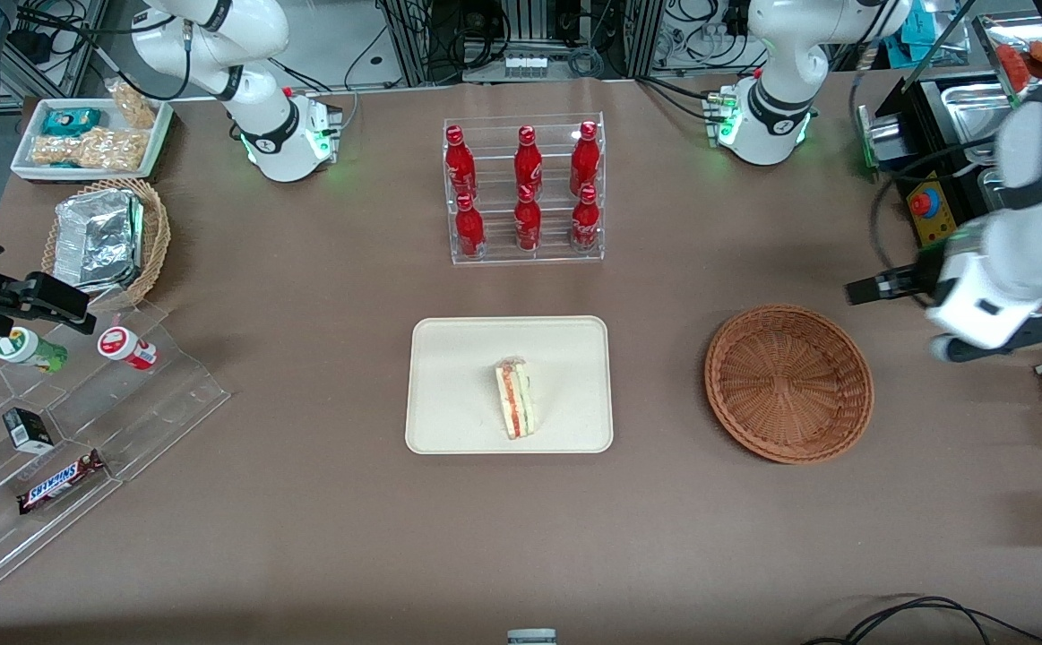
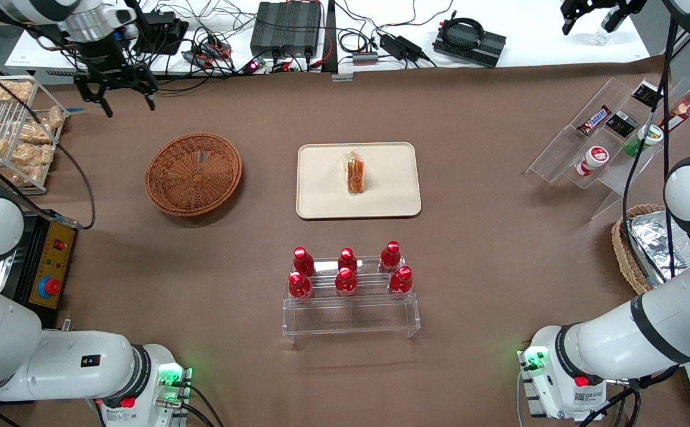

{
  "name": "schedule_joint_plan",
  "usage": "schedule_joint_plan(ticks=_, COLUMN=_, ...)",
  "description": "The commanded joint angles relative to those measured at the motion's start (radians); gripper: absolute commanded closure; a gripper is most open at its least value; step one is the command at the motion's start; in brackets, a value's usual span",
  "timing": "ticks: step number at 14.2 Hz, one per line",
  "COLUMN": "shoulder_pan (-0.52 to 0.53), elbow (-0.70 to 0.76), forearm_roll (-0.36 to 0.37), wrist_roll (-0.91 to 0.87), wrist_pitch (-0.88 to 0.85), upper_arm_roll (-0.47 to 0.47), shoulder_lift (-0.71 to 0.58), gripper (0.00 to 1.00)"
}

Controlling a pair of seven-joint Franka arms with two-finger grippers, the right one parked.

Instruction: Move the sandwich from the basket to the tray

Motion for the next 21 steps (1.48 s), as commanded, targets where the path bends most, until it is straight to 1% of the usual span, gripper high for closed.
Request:
schedule_joint_plan(ticks=1, shoulder_pan=0.059, elbow=-0.024, forearm_roll=0.001, wrist_roll=0.159, wrist_pitch=-0.048, upper_arm_roll=-0.009, shoulder_lift=-0.056, gripper=0.0)
schedule_joint_plan(ticks=2, shoulder_pan=0.069, elbow=-0.023, forearm_roll=0.004, wrist_roll=0.179, wrist_pitch=-0.062, upper_arm_roll=-0.009, shoulder_lift=-0.071, gripper=0.0)
schedule_joint_plan(ticks=3, shoulder_pan=0.071, elbow=-0.024, forearm_roll=0.026, wrist_roll=0.184, wrist_pitch=-0.073, upper_arm_roll=-0.009, shoulder_lift=-0.088, gripper=0.0)
schedule_joint_plan(ticks=4, shoulder_pan=0.07, elbow=-0.024, forearm_roll=0.064, wrist_roll=0.184, wrist_pitch=-0.099, upper_arm_roll=-0.009, shoulder_lift=-0.102, gripper=0.0)
schedule_joint_plan(ticks=6, shoulder_pan=0.056, elbow=-0.02, forearm_roll=0.098, wrist_roll=0.184, wrist_pitch=-0.114, upper_arm_roll=-0.012, shoulder_lift=-0.125, gripper=0.0)
schedule_joint_plan(ticks=8, shoulder_pan=0.056, elbow=0.025, forearm_roll=0.084, wrist_roll=0.181, wrist_pitch=-0.135, upper_arm_roll=-0.019, shoulder_lift=-0.122, gripper=0.0)
schedule_joint_plan(ticks=9, shoulder_pan=0.042, elbow=0.057, forearm_roll=0.086, wrist_roll=0.184, wrist_pitch=-0.16, upper_arm_roll=-0.032, shoulder_lift=-0.111, gripper=0.0)
schedule_joint_plan(ticks=10, shoulder_pan=0.036, elbow=0.078, forearm_roll=0.087, wrist_roll=0.179, wrist_pitch=-0.149, upper_arm_roll=-0.066, shoulder_lift=-0.108, gripper=0.0)
schedule_joint_plan(ticks=12, shoulder_pan=0.095, elbow=0.083, forearm_roll=0.09, wrist_roll=0.181, wrist_pitch=-0.136, upper_arm_roll=-0.133, shoulder_lift=-0.114, gripper=0.0)
schedule_joint_plan(ticks=13, shoulder_pan=0.131, elbow=0.082, forearm_roll=0.093, wrist_roll=0.175, wrist_pitch=-0.119, upper_arm_roll=-0.188, shoulder_lift=-0.128, gripper=0.0)
schedule_joint_plan(ticks=14, shoulder_pan=0.146, elbow=0.083, forearm_roll=0.098, wrist_roll=0.165, wrist_pitch=-0.122, upper_arm_roll=-0.207, shoulder_lift=-0.134, gripper=0.0)
schedule_joint_plan(ticks=17, shoulder_pan=0.151, elbow=0.054, forearm_roll=0.083, wrist_roll=0.165, wrist_pitch=-0.126, upper_arm_roll=-0.204, shoulder_lift=-0.153, gripper=0.0)
schedule_joint_plan(ticks=21, shoulder_pan=0.149, elbow=0.026, forearm_roll=0.083, wrist_roll=0.095, wrist_pitch=-0.047, upper_arm_roll=-0.2, shoulder_lift=-0.171, gripper=0.0)
